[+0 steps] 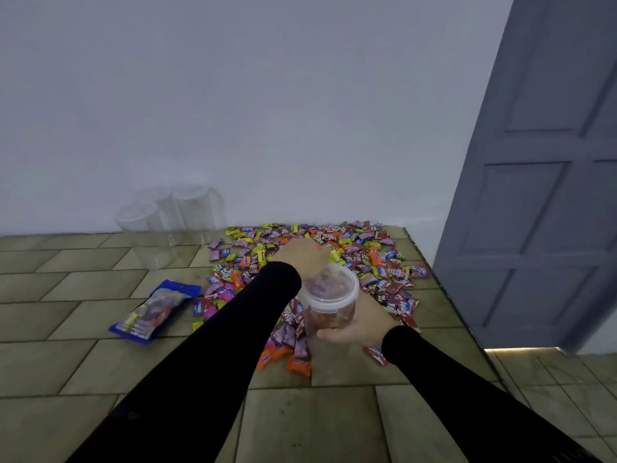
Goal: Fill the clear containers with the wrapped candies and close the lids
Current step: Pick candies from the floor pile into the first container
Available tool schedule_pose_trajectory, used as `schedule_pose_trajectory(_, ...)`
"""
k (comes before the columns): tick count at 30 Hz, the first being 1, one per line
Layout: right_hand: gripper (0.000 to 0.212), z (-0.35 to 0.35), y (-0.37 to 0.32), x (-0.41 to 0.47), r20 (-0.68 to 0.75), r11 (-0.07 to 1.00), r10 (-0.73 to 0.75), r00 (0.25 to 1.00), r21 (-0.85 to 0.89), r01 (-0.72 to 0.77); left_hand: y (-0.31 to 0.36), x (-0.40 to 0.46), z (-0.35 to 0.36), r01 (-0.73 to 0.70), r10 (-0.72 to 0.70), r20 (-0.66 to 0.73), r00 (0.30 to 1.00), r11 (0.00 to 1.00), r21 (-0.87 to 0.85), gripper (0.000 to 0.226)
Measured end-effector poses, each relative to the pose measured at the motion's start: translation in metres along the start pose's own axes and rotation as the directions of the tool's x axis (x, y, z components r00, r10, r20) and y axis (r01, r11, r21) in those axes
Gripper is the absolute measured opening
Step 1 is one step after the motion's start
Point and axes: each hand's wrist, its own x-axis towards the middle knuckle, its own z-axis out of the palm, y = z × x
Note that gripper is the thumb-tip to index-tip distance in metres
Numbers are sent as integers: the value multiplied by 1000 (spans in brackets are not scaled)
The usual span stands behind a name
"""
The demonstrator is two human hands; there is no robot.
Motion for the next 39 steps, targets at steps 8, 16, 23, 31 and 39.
schedule_pose_trajectory(8, 66, -1, 0, 0, 1, 998, -6, 1000, 55, 6, 4, 5, 11, 67, -72, 97, 993, 996, 55, 32)
schedule_pose_trajectory(16, 64, -2, 0, 1, 35, 999, -3, 999, 33, 1, 14, 14, 9, -198, 216, -140, 966, 971, 132, 32)
schedule_pose_trajectory(23, 61, -2, 3, 4, 52, 1000, 15, 999, -2, -15, 29, 22, 18, -396, 383, 121, 916, 911, 117, 54)
schedule_pose_trajectory(31, 57, -3, 4, 4, 53, 1000, 12, 999, 7, -12, 34, 21, 14, -380, 328, 232, 916, 895, 233, 40)
schedule_pose_trajectory(39, 70, -2, 6, 3, 18, 999, -14, 1000, 48, 13, 12, -6, 5, -525, 524, -274, 807, 848, 75, 25)
